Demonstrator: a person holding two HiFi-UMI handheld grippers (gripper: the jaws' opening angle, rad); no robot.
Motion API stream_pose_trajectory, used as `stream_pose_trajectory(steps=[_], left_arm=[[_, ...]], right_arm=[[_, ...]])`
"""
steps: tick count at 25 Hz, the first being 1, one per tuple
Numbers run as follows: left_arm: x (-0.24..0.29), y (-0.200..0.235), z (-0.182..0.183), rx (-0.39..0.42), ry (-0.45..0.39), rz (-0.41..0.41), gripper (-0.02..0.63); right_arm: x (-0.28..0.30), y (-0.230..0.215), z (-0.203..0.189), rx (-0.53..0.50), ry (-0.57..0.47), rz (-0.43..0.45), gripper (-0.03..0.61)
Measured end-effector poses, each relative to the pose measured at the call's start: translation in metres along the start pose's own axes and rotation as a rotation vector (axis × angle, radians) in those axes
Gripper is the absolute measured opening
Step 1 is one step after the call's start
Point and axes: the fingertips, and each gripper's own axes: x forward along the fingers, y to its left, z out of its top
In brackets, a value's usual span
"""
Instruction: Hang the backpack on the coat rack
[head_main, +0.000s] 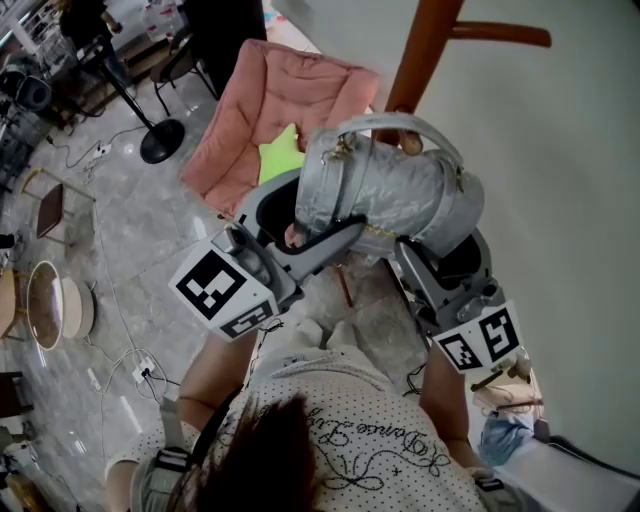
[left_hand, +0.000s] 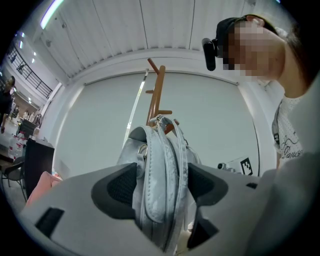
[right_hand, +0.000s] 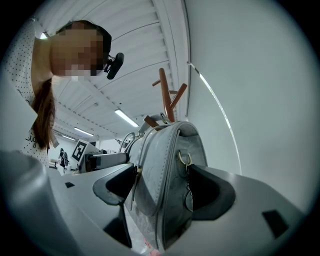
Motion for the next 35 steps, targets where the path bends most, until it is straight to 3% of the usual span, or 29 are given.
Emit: stream_pose_trajectory(steps=[27, 35], left_arm=[[0.013, 0.009, -0.021, -0.056, 0.083, -0.002, 0.313], [0.010, 0.009, -0.012, -0.072, 0.104, 0.012, 0.313]], right_arm=[[0.002, -0.017, -0.021, 0.114, 0.065, -0.023, 0.357], [0.003, -0.013, -0.013, 0.150, 0.092, -0.022, 0.357]])
